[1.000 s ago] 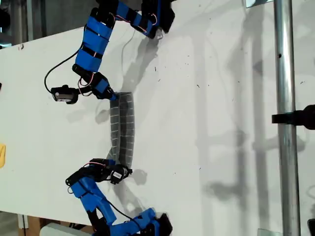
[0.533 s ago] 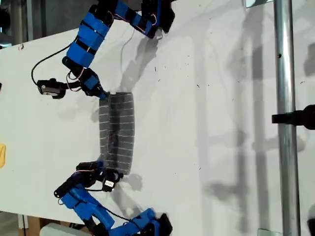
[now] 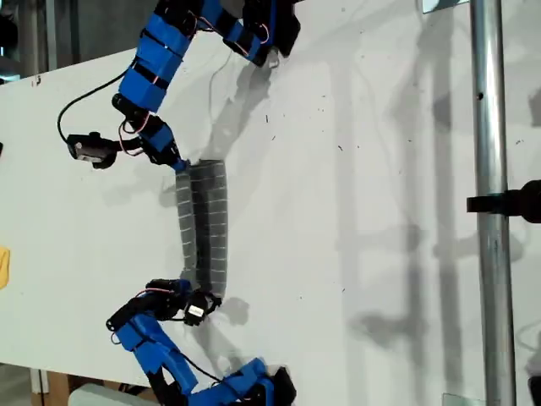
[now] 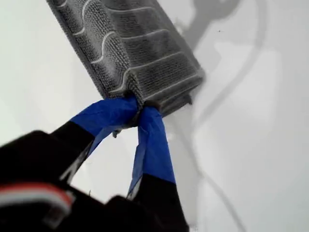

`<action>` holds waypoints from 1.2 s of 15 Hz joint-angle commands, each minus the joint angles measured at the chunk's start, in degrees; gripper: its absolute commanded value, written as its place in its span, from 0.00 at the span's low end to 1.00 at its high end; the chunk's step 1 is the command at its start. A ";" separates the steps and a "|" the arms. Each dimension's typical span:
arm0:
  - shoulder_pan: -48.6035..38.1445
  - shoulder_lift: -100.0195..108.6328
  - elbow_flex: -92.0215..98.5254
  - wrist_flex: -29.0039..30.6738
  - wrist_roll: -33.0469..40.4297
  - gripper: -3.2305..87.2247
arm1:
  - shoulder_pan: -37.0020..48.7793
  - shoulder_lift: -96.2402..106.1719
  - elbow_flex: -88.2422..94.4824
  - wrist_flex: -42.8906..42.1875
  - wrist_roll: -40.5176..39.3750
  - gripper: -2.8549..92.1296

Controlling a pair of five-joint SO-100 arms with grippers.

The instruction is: Grasp corners of a towel and fold twice.

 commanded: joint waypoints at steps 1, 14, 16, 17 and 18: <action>-0.09 -3.34 -0.35 -0.70 -1.67 0.00 | -0.62 -1.76 0.26 -0.79 1.14 0.03; 4.75 -0.09 1.23 3.78 -4.83 0.30 | -3.78 -8.26 1.32 7.03 9.93 0.38; 2.29 16.70 11.69 3.78 -6.86 0.32 | -1.67 0.97 1.93 13.01 9.76 0.40; 1.58 24.87 16.44 3.78 -7.38 0.31 | -0.18 5.89 3.52 15.03 10.02 0.41; 1.58 32.26 21.09 3.78 -9.05 0.31 | 1.49 11.25 6.33 16.17 10.55 0.42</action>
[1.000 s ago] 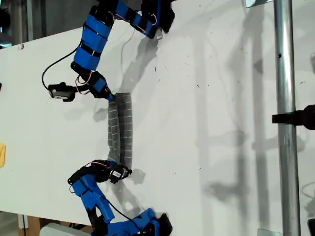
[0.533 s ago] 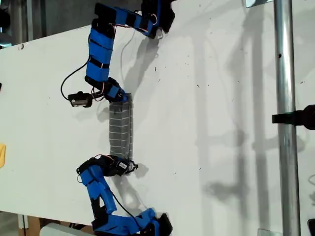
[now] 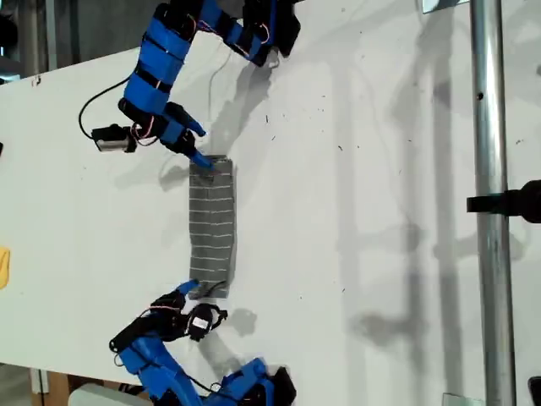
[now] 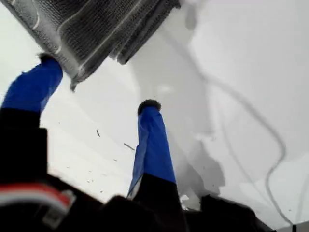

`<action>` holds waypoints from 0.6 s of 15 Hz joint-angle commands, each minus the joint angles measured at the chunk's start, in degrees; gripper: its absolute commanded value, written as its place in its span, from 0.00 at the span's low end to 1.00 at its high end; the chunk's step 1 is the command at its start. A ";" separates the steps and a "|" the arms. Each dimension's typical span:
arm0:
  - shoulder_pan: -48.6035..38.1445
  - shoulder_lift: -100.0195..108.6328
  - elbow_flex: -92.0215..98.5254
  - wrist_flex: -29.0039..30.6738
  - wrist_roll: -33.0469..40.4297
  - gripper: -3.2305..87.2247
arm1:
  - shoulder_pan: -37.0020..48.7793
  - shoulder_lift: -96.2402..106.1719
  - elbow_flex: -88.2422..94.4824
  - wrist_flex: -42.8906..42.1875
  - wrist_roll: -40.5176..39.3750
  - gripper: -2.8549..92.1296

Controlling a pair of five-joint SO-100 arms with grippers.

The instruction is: Grasp corners of a towel and fold twice.

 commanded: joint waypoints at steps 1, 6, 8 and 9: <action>0.18 19.42 8.88 0.53 -4.13 0.31 | 3.87 15.64 6.06 3.08 2.11 0.43; 23.47 51.94 36.74 -5.19 -28.92 0.27 | -8.26 56.78 33.84 4.39 22.85 0.40; 33.05 69.87 54.14 -13.80 -36.39 0.21 | -16.87 63.81 40.25 7.47 35.86 0.42; 36.47 78.57 62.75 -18.37 -39.29 0.19 | -21.18 71.37 45.88 6.42 40.69 0.41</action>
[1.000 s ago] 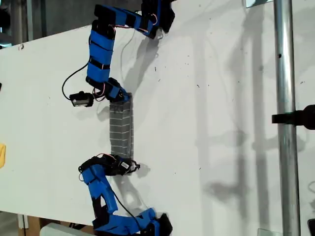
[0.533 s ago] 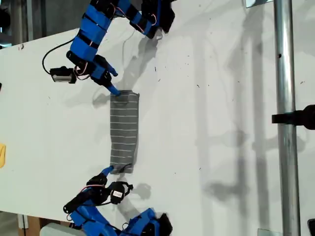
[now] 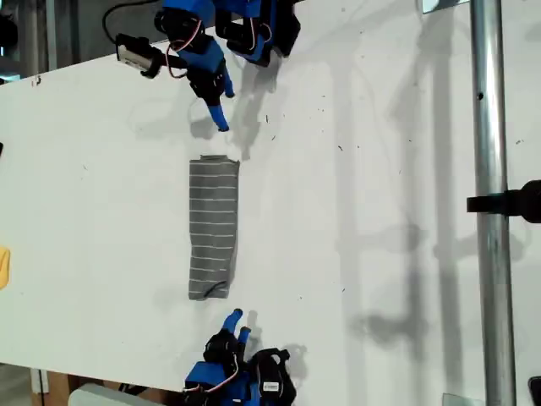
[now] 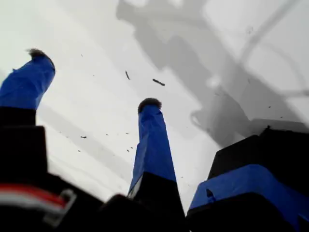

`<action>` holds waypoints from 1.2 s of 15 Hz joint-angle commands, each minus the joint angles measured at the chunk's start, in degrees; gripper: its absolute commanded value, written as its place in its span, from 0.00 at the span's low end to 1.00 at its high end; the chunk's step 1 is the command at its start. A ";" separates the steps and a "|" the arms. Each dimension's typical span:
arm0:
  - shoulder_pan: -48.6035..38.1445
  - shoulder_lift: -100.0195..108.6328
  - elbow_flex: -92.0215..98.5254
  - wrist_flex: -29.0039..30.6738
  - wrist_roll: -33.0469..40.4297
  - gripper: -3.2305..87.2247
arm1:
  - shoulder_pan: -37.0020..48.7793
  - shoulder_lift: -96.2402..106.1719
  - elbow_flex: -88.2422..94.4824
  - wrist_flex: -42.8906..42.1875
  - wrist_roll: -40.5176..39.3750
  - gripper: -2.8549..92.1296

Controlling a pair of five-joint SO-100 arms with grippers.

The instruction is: Grasp corners of a towel and fold twice.

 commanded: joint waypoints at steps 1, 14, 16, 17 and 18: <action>6.94 20.65 17.67 -11.25 -2.81 0.13 | -9.32 12.66 7.56 -1.32 11.07 0.42; 5.36 38.94 36.74 -10.28 8.00 0.01 | 11.25 -50.89 -15.91 -35.07 -13.18 0.49; 5.01 38.94 36.74 -10.02 8.00 0.01 | 10.72 -66.01 -24.79 -37.09 -13.45 0.50; 5.01 38.94 36.74 -9.84 8.00 0.01 | 10.28 -71.54 -28.74 -37.09 -13.45 0.50; 5.01 38.94 36.83 -9.76 8.17 0.01 | 9.93 -75.85 -32.43 -36.56 -13.45 0.50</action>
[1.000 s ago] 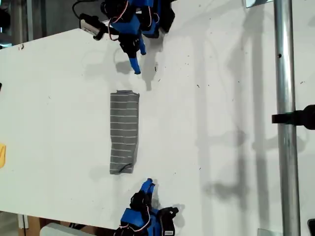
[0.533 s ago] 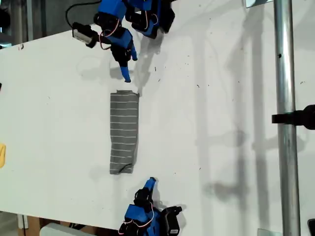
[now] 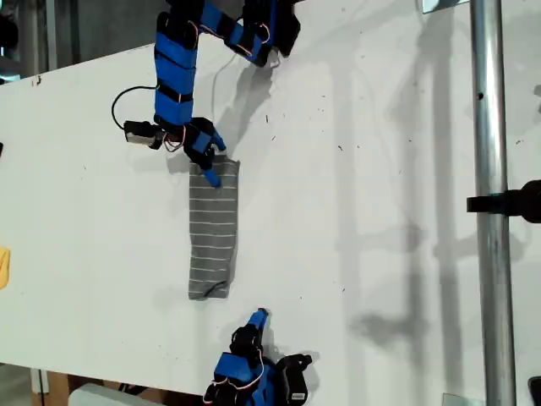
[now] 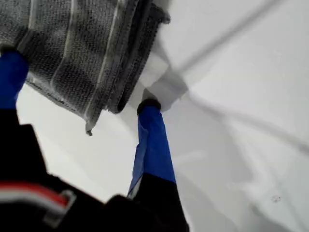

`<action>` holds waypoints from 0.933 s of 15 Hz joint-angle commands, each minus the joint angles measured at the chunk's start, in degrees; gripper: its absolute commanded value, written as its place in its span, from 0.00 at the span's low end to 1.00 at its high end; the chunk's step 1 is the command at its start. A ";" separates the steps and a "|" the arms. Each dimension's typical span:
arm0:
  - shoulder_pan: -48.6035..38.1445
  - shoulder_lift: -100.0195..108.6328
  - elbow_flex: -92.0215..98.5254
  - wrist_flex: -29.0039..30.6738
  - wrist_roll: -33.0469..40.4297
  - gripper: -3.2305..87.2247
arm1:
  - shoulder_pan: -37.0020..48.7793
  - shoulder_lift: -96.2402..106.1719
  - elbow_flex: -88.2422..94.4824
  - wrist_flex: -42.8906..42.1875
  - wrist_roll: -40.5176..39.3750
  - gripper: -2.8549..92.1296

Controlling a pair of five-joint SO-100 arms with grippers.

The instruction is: Grasp corners of a towel and fold twice.

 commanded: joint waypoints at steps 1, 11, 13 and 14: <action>-0.79 0.35 0.62 0.35 -0.44 0.01 | -0.97 -5.80 -10.72 1.05 -0.70 0.50; -2.99 0.35 0.62 0.35 1.93 0.01 | 3.25 -14.24 -24.87 10.11 -8.00 0.03; -3.60 0.35 0.62 0.35 2.46 0.01 | 0.88 -3.43 -16.79 18.11 -6.50 0.03; -3.60 0.35 0.62 0.35 2.55 0.01 | -0.79 3.60 -13.01 25.40 -4.31 0.03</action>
